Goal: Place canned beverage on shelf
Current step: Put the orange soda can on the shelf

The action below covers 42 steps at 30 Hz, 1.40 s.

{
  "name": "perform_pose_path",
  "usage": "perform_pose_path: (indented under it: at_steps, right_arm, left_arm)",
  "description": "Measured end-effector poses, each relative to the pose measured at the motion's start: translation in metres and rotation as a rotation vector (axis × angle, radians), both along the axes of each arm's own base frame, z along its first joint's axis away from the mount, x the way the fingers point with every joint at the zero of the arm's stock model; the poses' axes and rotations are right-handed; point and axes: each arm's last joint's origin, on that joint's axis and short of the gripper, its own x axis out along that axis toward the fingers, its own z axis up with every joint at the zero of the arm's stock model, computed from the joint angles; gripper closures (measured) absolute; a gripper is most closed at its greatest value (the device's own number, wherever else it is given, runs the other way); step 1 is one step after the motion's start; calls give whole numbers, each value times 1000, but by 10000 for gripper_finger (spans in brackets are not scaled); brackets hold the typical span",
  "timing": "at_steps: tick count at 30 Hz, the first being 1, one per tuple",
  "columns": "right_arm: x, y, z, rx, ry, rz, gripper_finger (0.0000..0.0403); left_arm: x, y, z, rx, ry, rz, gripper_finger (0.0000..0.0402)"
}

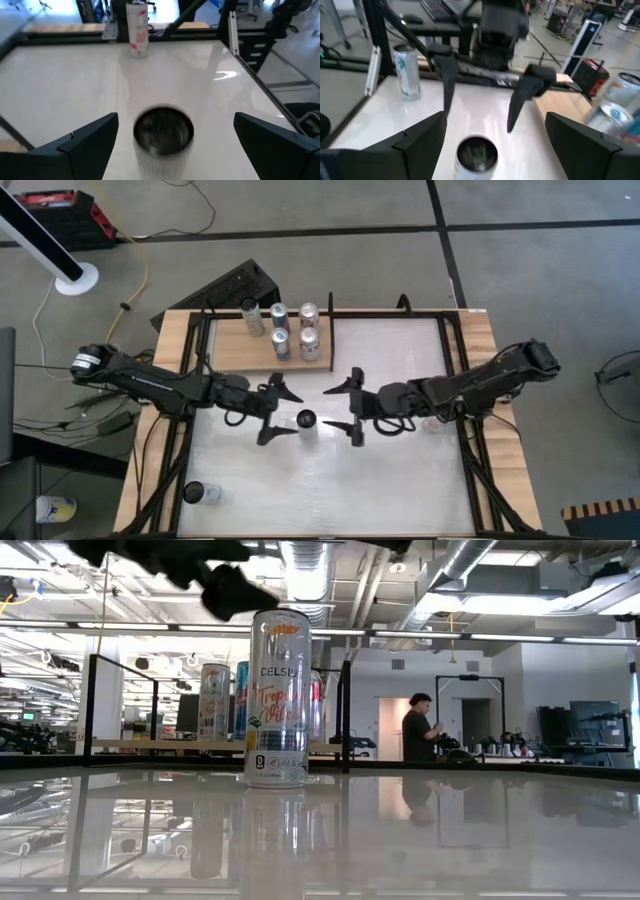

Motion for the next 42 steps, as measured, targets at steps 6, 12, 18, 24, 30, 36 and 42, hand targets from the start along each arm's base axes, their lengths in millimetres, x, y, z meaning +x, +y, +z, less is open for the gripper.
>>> perform_pose_path:
  at_steps: [6,12,18,24,30,36,42]
  right_arm:
    - [-6,7,-3,-27,48,-16,42]
    - [-4,8,-10,-35,87,-18,42]
    - [-2,8,-14,-20,103,-25,42]
    - [-3,8,-13,-10,103,-28,42]
    - [-2,7,-13,-3,104,-33,42]
    - [-2,4,-14,3,107,-44,42]
    - [-2,2,-14,1,107,-66,42]
  left_arm:
    - [24,-5,0,41,73,26,20]
    - [43,-8,-11,44,124,12,20]
    - [48,-9,-18,52,158,11,20]
    - [47,-8,-21,58,183,15,21]
    - [47,-8,-21,59,189,15,63]
    - [46,-8,-20,58,187,20,164]
    - [27,-4,-2,58,197,19,169]
